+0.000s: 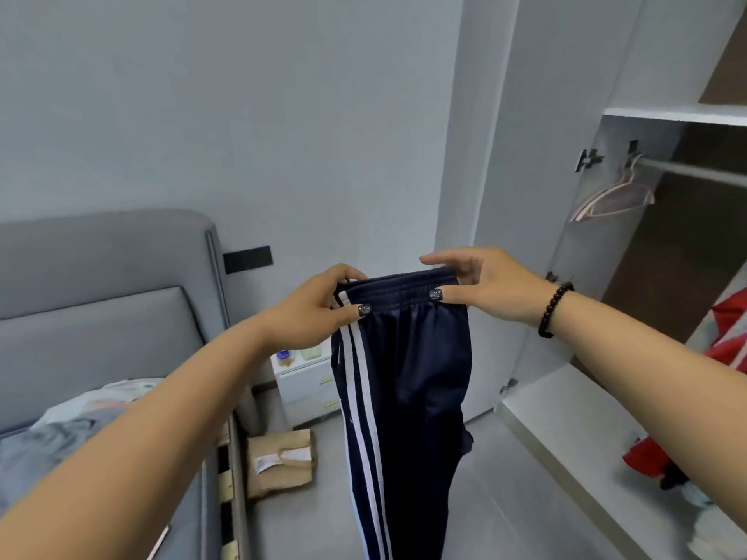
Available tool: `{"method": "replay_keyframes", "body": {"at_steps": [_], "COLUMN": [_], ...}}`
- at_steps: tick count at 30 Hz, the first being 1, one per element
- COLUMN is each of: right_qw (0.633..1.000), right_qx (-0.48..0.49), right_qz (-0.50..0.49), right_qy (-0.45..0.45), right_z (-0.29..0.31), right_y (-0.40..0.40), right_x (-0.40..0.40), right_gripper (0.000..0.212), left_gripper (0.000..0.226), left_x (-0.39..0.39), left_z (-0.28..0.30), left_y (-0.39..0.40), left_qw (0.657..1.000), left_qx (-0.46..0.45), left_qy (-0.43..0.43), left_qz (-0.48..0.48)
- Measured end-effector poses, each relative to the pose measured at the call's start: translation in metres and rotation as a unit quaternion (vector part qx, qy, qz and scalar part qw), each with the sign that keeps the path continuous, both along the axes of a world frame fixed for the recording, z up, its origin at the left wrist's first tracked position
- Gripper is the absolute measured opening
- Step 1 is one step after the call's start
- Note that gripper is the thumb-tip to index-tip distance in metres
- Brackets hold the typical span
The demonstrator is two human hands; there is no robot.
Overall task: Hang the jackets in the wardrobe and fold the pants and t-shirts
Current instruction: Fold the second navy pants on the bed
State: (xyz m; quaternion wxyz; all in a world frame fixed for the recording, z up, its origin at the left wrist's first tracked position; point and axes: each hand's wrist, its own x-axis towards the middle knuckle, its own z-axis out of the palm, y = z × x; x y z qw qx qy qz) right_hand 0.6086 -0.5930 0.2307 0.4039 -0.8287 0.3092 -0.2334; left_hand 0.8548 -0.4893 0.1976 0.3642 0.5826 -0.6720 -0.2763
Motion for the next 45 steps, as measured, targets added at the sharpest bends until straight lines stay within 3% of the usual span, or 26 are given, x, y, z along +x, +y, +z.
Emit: {"method": "replay_keyframes", "body": {"at_steps": [6,8,10,12,14,15,17,20,26,31,35,39,45], "right_qw": [0.991,0.988,0.988,0.986,0.983,0.983,0.985,0.988,0.994,0.993,0.984,0.977,0.977], "right_qx": [0.125,0.145,0.137,0.107,0.092,0.094,0.104,0.107,0.027,-0.053,-0.043,-0.027,-0.014], "right_qz": [0.043,0.061,0.061,0.044,0.033,0.027,0.011,0.008,0.079,0.096,0.1,0.128,0.163], "right_qy": [-0.024,-0.004,0.049,0.118,0.152,0.154,0.139,0.109,0.067,-0.044,-0.144,-0.166,-0.14], "right_z": [-0.006,-0.013,-0.022,-0.035,-0.048,-0.053,-0.059,-0.049,0.028,0.098,0.148,0.161,0.139], "right_y": [0.007,0.006,0.003,0.001,0.001,0.001,-0.001,-0.001,0.019,0.047,0.075,0.097,0.127], "right_x": [0.085,0.117,0.153,0.192,0.234,0.256,0.301,0.367,0.455,0.492,0.487,0.46,0.415], "right_gripper": [0.029,0.025,0.022,0.017,0.009,0.008,0.006,0.013,0.02,0.014,0.016,0.019,0.015], "left_gripper": [0.039,0.033,0.041,0.049,0.042,0.037,0.026,0.013,0.034,0.026,0.031,0.035,0.033], "left_x": [0.085,0.114,0.146,0.179,0.209,0.222,0.256,0.308,0.384,0.406,0.388,0.362,0.31], "left_z": [-0.018,-0.028,-0.038,-0.048,-0.053,-0.052,-0.053,-0.046,0.013,0.101,0.164,0.18,0.158], "left_y": [0.025,0.027,0.026,0.022,0.017,0.015,0.01,0.008,0.035,0.071,0.105,0.147,0.198], "left_qw": [0.973,0.973,0.986,0.986,0.949,0.934,0.944,0.958,0.92,0.886,0.864,0.871,0.881], "left_qx": [0.068,0.071,0.075,0.096,0.117,0.12,0.126,0.118,0.007,-0.139,-0.23,-0.231,-0.191], "left_qy": [0.218,0.21,0.113,-0.065,-0.246,-0.284,-0.23,-0.014,0.149,0.11,0.083,0.06,0.033], "left_qz": [0.033,0.056,0.098,0.119,0.161,0.18,0.202,0.261,0.363,0.43,0.439,0.43,0.432]}}
